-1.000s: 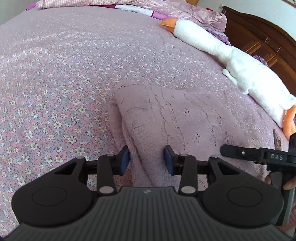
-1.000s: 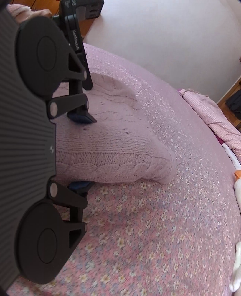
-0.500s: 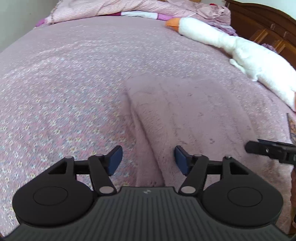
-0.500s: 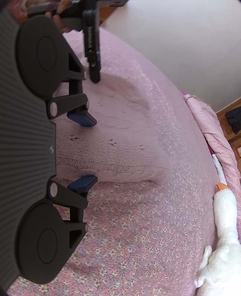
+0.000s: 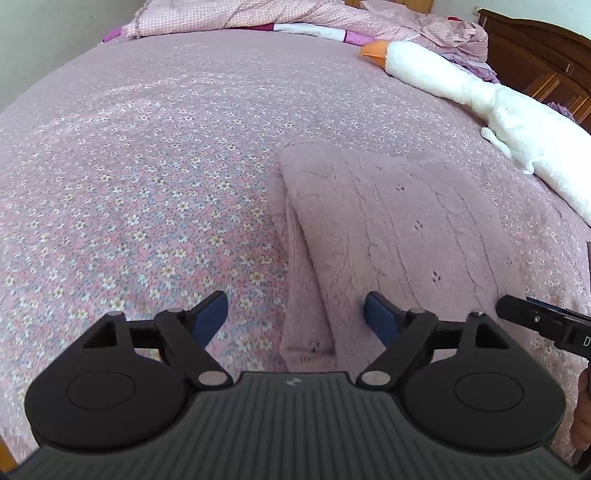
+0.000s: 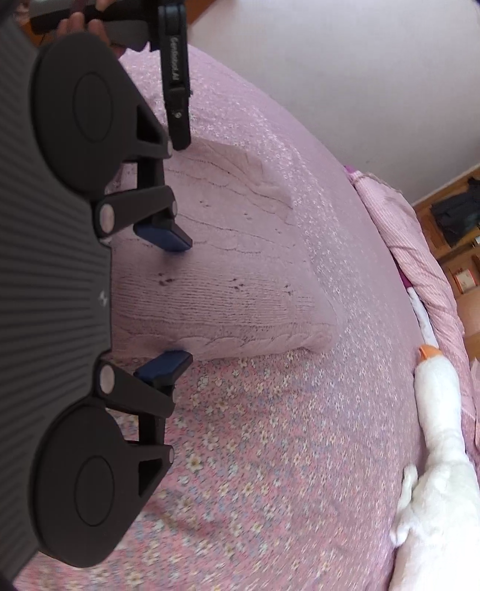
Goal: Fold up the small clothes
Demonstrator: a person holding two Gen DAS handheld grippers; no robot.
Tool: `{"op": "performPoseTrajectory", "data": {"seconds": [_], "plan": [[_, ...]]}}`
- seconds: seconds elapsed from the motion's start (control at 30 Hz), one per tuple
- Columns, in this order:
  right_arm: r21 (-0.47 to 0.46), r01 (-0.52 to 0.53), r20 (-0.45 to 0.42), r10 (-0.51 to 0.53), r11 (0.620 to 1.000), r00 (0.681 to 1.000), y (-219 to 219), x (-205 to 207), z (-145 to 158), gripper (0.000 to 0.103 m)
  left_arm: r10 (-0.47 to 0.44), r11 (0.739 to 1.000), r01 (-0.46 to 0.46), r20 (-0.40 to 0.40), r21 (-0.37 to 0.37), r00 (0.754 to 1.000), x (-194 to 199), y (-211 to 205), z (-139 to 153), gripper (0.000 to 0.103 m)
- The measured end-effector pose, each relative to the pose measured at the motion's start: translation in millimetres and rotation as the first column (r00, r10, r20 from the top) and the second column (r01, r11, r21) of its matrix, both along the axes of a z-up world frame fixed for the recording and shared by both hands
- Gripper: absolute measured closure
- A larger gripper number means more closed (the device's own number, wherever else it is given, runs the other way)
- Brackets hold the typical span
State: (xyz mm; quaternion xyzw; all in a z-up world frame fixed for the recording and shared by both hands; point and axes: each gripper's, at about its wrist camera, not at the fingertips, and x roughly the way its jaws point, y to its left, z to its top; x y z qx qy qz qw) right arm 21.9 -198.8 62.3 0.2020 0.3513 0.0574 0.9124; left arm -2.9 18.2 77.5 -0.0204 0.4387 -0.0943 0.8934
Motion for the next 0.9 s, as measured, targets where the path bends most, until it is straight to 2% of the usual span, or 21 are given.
{"op": "performPoseTrajectory", "data": {"seconds": [0.1, 0.17, 0.2, 0.47, 0.7, 0.9], "plan": [[-0.025, 0.012, 0.005, -0.012, 1.000, 1.000, 5, -14, 1, 0.038, 0.002, 1.000, -0.002, 0.001, 0.010, 1.000, -15, -3, 3, 0.005], [-0.052, 0.021, 0.019, -0.020, 0.998, 1.000, 10, -23, 2, 0.022, 0.001, 1.000, -0.001, 0.001, 0.018, 1.000, -25, -7, 2, 0.001], [-0.066, 0.024, 0.026, -0.023, 0.998, 0.999, 13, -28, 2, 0.020, -0.002, 1.000, 0.002, -0.003, 0.027, 1.000, -31, -10, 1, 0.001], [-0.160, 0.040, 0.025, -0.037, 0.986, 0.999, 28, -50, -7, 0.020, -0.040, 0.994, 0.040, -0.002, 0.104, 0.999, -59, -34, -22, 0.001], [-0.219, 0.030, -0.013, -0.033, 0.975, 0.999, 40, -54, -17, 0.019, 0.000, 0.996, 0.004, -0.041, 0.094, 0.999, -63, -37, -37, 0.001], [-0.224, 0.020, -0.030, -0.028, 0.974, 0.999, 45, -52, -19, 0.019, 0.021, 0.994, -0.014, -0.064, 0.104, 0.998, -62, -38, -44, 0.001]]}}
